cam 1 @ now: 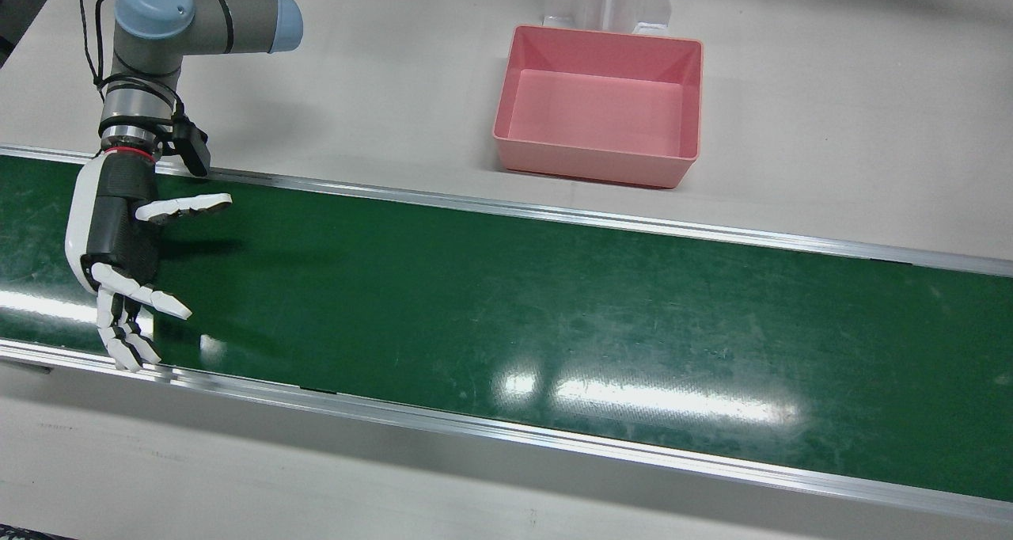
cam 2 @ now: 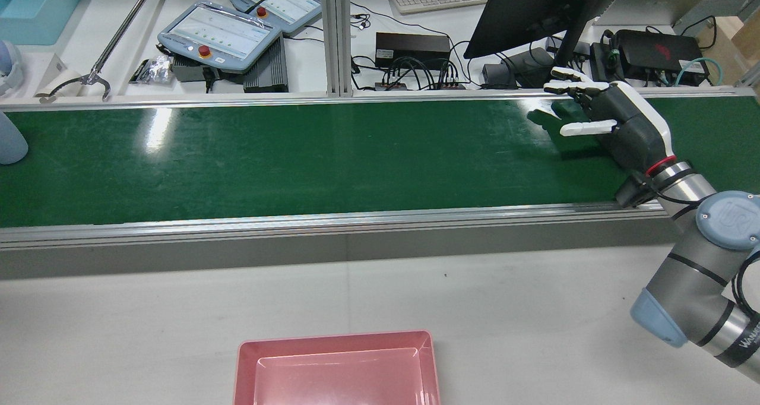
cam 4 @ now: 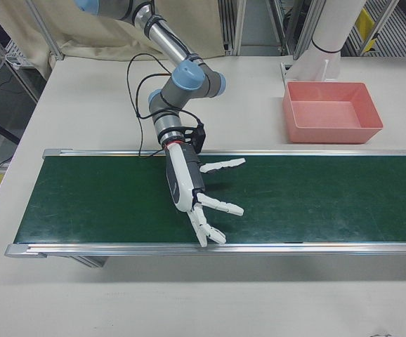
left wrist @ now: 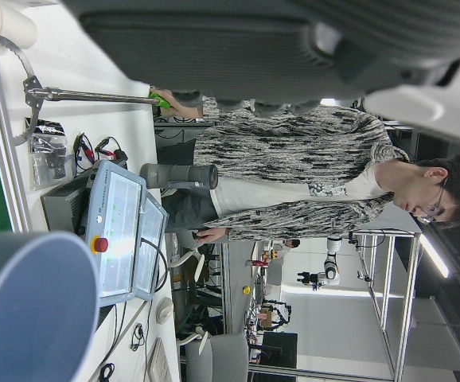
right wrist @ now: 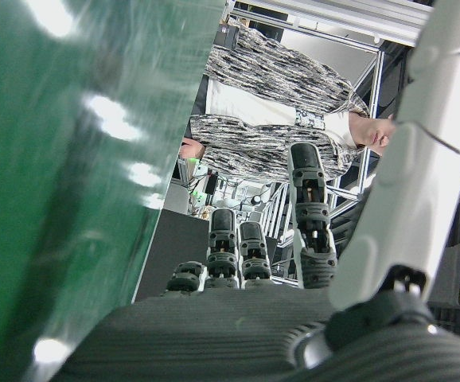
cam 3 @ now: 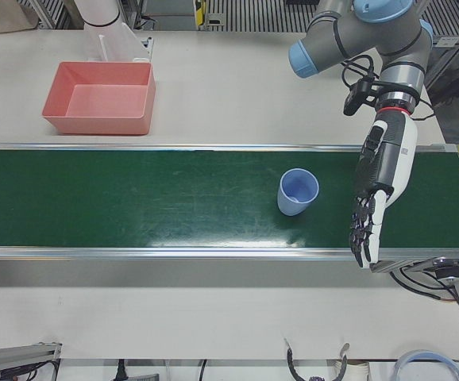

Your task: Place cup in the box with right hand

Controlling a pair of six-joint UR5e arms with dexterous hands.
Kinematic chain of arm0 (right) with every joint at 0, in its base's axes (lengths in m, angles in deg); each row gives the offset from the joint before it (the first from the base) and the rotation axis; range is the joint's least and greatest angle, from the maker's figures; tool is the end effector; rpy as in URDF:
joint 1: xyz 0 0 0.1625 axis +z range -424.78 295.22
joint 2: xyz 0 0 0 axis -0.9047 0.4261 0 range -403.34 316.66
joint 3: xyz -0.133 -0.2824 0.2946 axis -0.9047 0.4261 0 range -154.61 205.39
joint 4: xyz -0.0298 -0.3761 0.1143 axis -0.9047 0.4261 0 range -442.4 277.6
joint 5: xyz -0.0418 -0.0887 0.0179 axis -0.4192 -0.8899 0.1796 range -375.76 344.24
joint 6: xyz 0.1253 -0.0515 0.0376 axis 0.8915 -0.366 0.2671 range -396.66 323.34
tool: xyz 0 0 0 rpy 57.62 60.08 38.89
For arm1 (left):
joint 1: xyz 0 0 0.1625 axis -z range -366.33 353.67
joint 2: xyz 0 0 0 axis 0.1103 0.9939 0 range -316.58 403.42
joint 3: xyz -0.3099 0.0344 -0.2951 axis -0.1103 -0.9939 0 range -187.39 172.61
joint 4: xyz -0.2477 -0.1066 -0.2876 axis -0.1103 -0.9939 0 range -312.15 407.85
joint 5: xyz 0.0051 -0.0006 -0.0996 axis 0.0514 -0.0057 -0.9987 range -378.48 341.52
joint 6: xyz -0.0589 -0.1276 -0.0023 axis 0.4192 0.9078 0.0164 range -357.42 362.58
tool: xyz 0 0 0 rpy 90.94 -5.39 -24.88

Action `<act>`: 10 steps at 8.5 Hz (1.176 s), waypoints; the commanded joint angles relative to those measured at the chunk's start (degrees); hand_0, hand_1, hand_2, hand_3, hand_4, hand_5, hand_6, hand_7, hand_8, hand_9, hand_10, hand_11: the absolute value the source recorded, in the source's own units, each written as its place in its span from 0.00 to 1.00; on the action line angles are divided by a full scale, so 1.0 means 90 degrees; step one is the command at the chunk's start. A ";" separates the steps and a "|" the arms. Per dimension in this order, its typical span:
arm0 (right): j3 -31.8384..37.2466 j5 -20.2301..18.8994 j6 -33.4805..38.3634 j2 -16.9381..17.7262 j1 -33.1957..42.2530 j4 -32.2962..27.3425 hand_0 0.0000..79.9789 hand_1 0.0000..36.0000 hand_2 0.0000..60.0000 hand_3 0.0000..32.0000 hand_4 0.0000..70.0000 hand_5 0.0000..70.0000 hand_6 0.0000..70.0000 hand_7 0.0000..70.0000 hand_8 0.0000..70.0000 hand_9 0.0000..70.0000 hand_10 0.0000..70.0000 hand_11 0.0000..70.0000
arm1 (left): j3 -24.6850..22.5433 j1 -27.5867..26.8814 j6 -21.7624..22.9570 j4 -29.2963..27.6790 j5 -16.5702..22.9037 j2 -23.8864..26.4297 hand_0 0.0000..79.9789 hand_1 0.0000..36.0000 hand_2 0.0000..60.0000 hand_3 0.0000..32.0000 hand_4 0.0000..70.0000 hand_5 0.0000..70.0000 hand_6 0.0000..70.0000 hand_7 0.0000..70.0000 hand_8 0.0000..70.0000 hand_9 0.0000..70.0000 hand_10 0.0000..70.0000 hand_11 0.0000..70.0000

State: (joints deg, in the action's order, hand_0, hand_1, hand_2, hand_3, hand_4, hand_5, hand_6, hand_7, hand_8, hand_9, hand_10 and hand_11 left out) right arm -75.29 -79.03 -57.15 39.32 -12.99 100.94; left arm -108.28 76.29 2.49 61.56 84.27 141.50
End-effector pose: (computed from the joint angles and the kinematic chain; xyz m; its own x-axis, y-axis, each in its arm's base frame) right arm -0.1885 -0.5571 0.5381 -0.9644 0.1277 0.2317 -0.1929 0.2604 -0.9460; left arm -0.0299 -0.5654 0.5537 -0.9391 -0.3431 -0.0218 -0.0103 0.0914 -0.9958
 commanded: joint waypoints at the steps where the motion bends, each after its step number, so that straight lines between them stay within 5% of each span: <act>1: 0.0014 -0.0001 -0.0009 -0.0034 -0.0022 0.0000 0.64 0.43 0.18 0.00 0.37 0.08 0.09 0.33 0.18 0.32 0.04 0.08 | -0.0001 0.0000 0.0000 0.0000 0.0000 0.0001 0.00 0.00 0.00 0.00 0.00 0.00 0.00 0.00 0.00 0.00 0.00 0.00; 3: 0.0014 0.0009 0.0010 -0.0044 -0.0003 0.0000 0.66 0.35 0.01 0.00 0.44 0.08 0.09 0.33 0.18 0.32 0.04 0.08 | -0.0001 0.0000 0.0000 0.0000 0.0000 0.0001 0.00 0.00 0.00 0.00 0.00 0.00 0.00 0.00 0.00 0.00 0.00 0.00; 4: 0.0024 -0.0001 0.0001 -0.0073 0.0007 0.0000 0.65 0.37 0.07 0.00 0.43 0.08 0.09 0.33 0.18 0.32 0.04 0.08 | -0.0001 0.0000 0.0010 0.0000 0.0000 0.0001 0.00 0.00 0.00 0.00 0.00 0.00 0.00 0.00 0.00 0.00 0.00 0.00; 5: 0.0034 0.0009 0.0000 -0.0083 -0.0003 0.0000 0.65 0.34 0.01 0.00 0.45 0.08 0.09 0.33 0.18 0.32 0.04 0.08 | -0.0001 0.0000 0.0000 0.0000 0.0000 0.0001 0.00 0.00 0.00 0.00 0.00 0.00 0.00 0.00 0.00 0.00 0.00 0.00; 6: 0.0063 0.0009 -0.0009 -0.0092 -0.0003 0.0000 0.64 0.39 0.14 0.00 0.42 0.08 0.09 0.34 0.18 0.32 0.04 0.08 | -0.0001 0.0000 0.0000 0.0000 0.0000 0.0001 0.00 0.00 0.00 0.00 0.00 0.00 0.00 0.00 0.00 0.00 0.00 0.00; 7: 0.0141 0.0106 0.0000 -0.0131 -0.0003 -0.0010 0.65 0.34 0.02 0.00 0.46 0.08 0.09 0.34 0.18 0.32 0.04 0.08 | -0.0001 0.0000 0.0000 0.0000 0.0000 0.0001 0.00 0.00 0.00 0.00 0.00 0.00 0.00 0.00 0.00 0.00 0.00 0.00; 9: 0.0141 0.0126 0.0000 -0.0219 -0.0003 -0.0010 0.63 0.41 0.21 0.00 0.41 0.07 0.10 0.34 0.18 0.32 0.05 0.09 | 0.0008 0.0000 0.0010 0.0000 0.0000 0.0001 0.00 0.00 0.00 0.00 0.00 0.00 0.00 0.00 0.00 0.00 0.00 0.00; 10: 0.0141 0.0126 -0.0009 -0.0248 0.0007 -0.0010 0.64 0.36 0.08 0.00 0.44 0.07 0.09 0.34 0.18 0.32 0.05 0.09 | 0.0008 0.0000 0.0000 0.0000 0.0000 0.0001 0.00 0.00 0.00 0.00 0.00 0.00 0.00 0.00 0.00 0.00 0.00 0.00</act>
State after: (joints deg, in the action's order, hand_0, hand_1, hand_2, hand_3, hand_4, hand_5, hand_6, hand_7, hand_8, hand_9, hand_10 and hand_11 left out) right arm -74.13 -78.07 -57.15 37.81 -13.01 100.87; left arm -108.27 76.29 2.52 61.56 84.26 141.51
